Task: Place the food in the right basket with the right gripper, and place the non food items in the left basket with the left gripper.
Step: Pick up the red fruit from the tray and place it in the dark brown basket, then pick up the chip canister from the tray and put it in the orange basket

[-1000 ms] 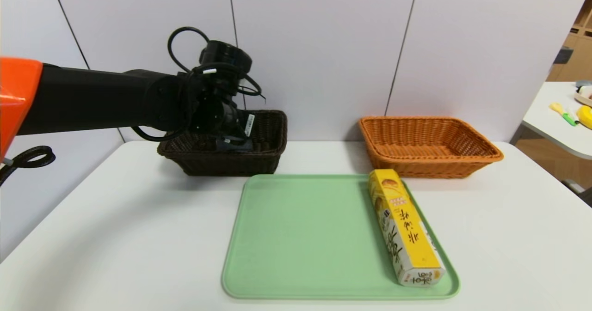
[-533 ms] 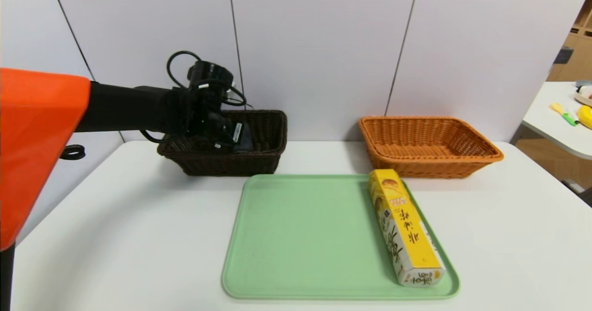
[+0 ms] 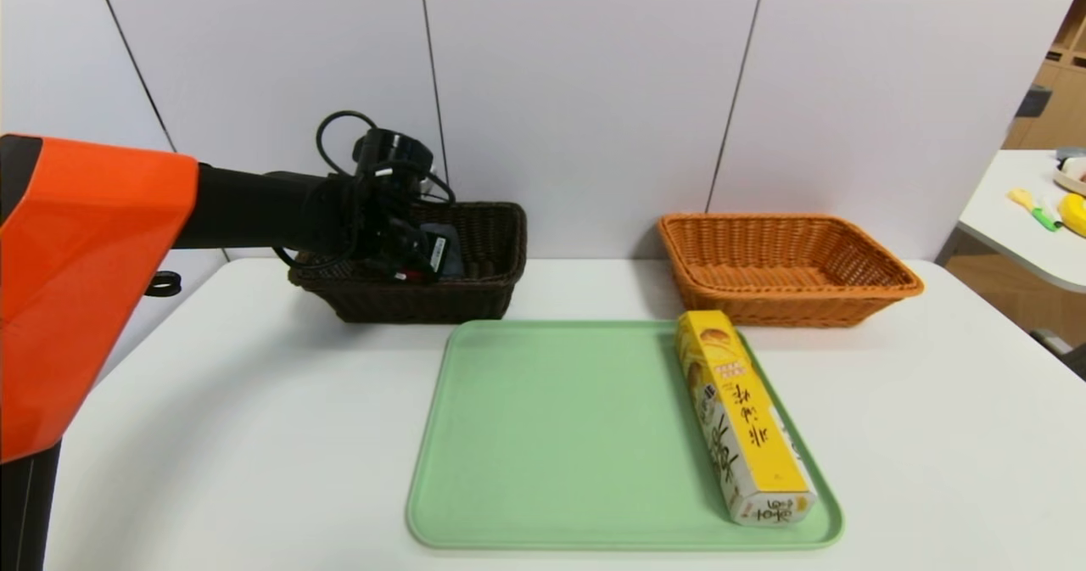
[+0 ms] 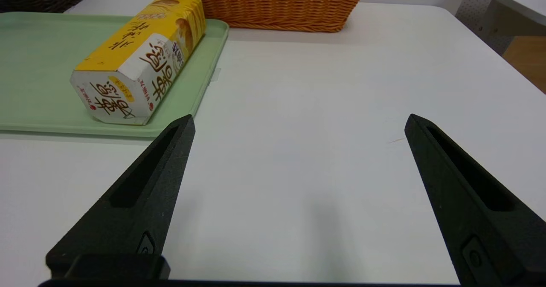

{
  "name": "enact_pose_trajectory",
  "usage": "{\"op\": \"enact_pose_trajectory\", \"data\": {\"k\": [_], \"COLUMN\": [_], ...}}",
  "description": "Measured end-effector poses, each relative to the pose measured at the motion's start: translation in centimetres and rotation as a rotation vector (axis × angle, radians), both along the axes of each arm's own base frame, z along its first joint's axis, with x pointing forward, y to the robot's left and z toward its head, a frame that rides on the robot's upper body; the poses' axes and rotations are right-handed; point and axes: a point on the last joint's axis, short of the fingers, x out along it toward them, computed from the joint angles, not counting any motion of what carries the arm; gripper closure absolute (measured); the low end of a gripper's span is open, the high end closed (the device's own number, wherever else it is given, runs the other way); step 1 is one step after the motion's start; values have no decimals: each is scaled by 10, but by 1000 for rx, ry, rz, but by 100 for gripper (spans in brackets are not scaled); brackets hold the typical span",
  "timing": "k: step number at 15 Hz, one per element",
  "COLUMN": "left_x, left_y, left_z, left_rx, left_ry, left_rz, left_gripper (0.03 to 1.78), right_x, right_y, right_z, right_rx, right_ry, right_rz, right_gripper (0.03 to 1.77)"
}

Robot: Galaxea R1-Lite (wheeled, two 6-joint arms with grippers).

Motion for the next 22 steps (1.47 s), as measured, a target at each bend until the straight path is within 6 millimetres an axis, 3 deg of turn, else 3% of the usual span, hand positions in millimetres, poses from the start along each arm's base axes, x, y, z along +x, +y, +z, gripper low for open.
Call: {"op": "enact_pose_trajectory", "data": {"k": [6,8,11,13,16,22], "left_x": [-4,-11,-34,-59,-107,-219], "left_y": [1,4,12,20,31,75], "left_z": [8,20,54,77,95,104], "left_rx": [-4,-9,-22,-29,-26,-9], "left_ry": [-13,-26,-64,-88,-103,-186], "left_rz": [-1,-1,0,-3,-24,-60], "left_gripper": [47,39,30,26,21,15], "right_x": [0,0,0,0,0,0], "right_y": [0,0,0,0,0,0], "right_z": [0,0,0,0,0,0], "right_rx": [0,0,0,0,0,0], "right_ry": [0,1,0,1,0,0], "right_rz": [0,0,0,0,0,0], "right_gripper": [10,10,10,10,10,10]}}
